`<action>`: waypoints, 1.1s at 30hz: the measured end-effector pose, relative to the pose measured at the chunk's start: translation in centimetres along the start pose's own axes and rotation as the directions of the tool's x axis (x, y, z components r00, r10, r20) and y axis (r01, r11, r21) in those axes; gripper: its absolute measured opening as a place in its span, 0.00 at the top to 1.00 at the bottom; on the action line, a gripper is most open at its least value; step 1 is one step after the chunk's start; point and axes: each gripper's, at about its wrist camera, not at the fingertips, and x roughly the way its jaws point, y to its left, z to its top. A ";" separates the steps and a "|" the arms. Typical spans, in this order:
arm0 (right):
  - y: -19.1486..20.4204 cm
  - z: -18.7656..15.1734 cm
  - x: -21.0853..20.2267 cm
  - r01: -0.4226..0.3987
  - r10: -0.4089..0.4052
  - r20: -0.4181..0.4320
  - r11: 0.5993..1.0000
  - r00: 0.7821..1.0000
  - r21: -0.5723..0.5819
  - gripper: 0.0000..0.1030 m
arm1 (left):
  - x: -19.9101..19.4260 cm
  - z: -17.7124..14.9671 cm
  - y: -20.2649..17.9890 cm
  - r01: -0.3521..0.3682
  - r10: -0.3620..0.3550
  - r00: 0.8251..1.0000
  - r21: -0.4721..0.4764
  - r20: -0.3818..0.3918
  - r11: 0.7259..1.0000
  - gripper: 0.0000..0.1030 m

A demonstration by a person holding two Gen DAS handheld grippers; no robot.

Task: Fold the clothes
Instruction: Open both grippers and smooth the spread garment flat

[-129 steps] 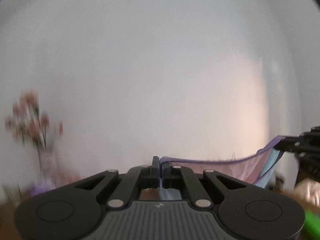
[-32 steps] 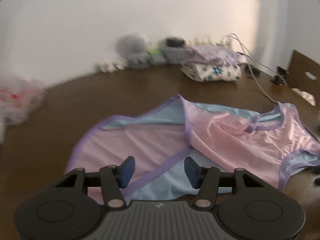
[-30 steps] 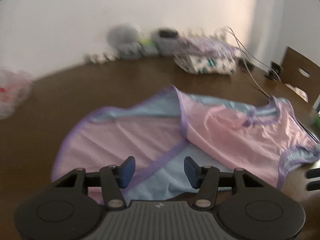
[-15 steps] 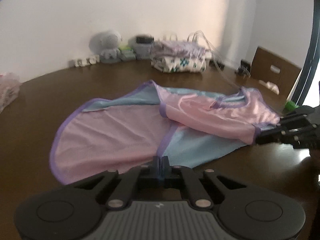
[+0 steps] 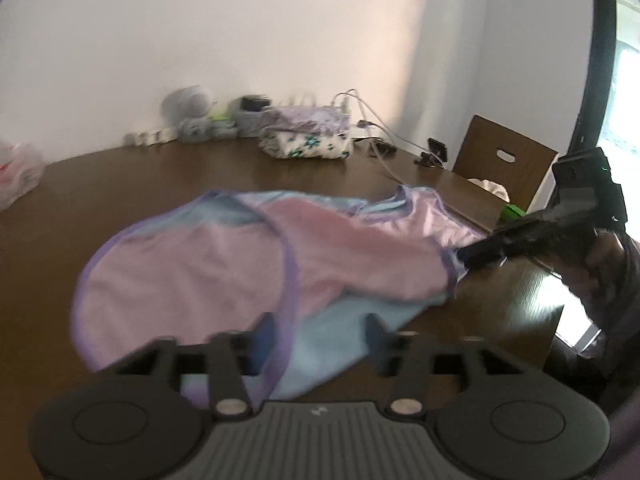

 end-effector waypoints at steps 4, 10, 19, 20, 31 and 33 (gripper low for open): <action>3.0 -0.6 2.0 0.040 -0.041 -0.007 0.992 0.999 -0.124 0.61 | 1.5 1.2 -0.4 0.020 -0.020 1.000 -0.036 0.000 0.999 0.79; 4.3 -1.6 3.4 0.102 -0.105 -0.003 0.972 0.994 -0.213 0.70 | 1.0 0.4 0.1 0.038 -0.037 0.999 -0.059 0.020 0.998 0.79; 1.8 0.2 1.9 -0.154 0.153 -0.096 0.988 0.984 -0.002 0.97 | -0.6 -1.7 1.1 0.061 -0.056 0.997 -0.082 0.056 0.995 0.99; 1.0 0.6 1.1 -0.204 0.208 -0.090 0.977 0.974 0.057 0.97 | -0.8 -1.9 1.2 0.064 -0.059 0.996 -0.084 0.060 0.994 0.99; 0.2 -1.0 0.0 -0.083 0.084 -0.032 0.995 0.996 0.049 0.48 | -1.5 -2.5 1.5 0.044 -0.036 0.995 -0.085 0.088 0.995 0.57; 1.1 -1.4 0.6 -0.029 0.028 -0.035 1.000 0.999 -0.002 0.51 | -1.2 -2.7 1.8 0.027 -0.020 0.998 -0.092 0.068 0.995 0.59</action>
